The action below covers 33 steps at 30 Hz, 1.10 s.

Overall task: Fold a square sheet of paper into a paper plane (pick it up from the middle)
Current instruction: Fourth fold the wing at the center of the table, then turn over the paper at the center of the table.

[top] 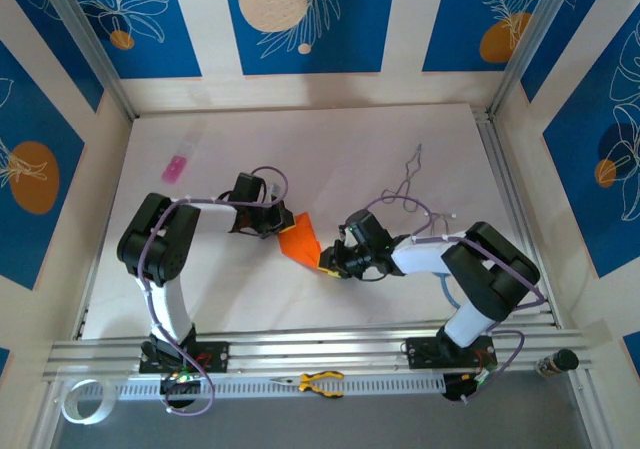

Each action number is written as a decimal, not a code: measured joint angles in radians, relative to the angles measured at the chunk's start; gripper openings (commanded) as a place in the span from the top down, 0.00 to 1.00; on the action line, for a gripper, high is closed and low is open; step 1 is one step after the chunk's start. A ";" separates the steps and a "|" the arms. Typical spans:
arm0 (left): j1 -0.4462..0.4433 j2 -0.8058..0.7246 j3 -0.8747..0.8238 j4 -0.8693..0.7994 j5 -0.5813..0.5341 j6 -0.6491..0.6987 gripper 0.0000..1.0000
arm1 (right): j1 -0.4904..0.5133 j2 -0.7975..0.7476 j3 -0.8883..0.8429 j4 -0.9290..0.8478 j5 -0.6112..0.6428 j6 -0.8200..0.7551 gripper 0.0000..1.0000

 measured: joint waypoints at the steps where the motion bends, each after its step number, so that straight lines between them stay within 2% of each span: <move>1: 0.000 0.000 0.000 0.000 0.000 -0.001 1.00 | 0.000 0.003 0.000 0.008 0.000 0.003 0.76; 13: 0.000 0.000 0.000 0.001 0.000 -0.003 1.00 | -0.003 0.015 -0.013 0.063 0.001 0.014 0.81; 25: 0.000 0.000 0.000 0.001 0.003 -0.003 0.99 | -0.003 0.015 -0.014 0.067 0.000 0.013 0.91; 30: 0.001 -0.001 0.000 0.001 0.003 -0.004 0.95 | -0.003 0.015 -0.014 0.067 -0.003 0.013 0.96; 33: 0.001 -0.004 0.000 0.000 0.003 -0.003 0.88 | -0.003 0.015 -0.014 0.067 -0.004 0.011 0.97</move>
